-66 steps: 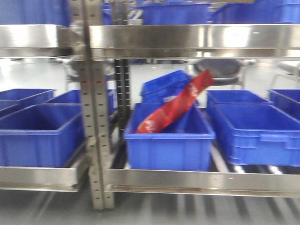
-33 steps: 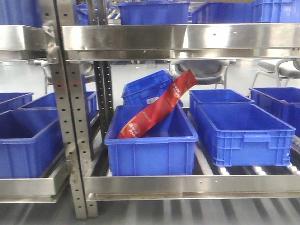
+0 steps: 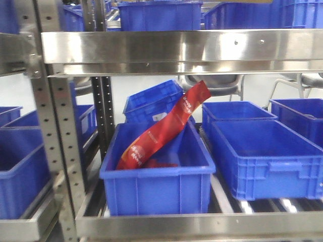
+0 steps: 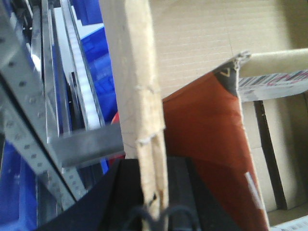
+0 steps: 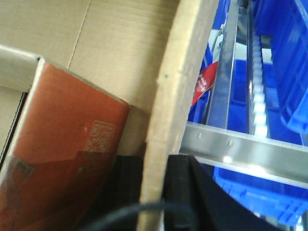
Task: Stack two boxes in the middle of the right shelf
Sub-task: 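Drive up to the steel shelf with blue bins, holding the boxes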
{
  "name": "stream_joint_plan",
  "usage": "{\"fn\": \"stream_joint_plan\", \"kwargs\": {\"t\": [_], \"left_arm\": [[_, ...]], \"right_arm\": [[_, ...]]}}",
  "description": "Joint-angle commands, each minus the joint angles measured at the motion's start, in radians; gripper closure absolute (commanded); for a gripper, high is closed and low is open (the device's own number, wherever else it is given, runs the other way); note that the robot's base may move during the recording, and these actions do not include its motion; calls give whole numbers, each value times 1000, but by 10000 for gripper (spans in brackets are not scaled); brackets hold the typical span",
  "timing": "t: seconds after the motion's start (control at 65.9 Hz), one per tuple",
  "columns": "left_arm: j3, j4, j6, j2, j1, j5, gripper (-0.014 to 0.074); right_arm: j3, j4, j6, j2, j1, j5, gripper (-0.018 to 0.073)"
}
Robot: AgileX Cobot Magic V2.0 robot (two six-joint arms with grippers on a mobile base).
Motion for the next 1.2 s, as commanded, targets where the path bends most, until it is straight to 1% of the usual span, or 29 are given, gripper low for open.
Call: {"fn": "stream_joint_plan", "kwargs": {"t": [0.0,1.183], "left_arm": [[-10,19,2,-13,4,-57,708],[-10,19,2,-13,4,-57,708]], "right_arm": [[-11,-12,-15,-14,-5,-46,712],[-11,-12,-15,-14,-5,-46,712]]}}
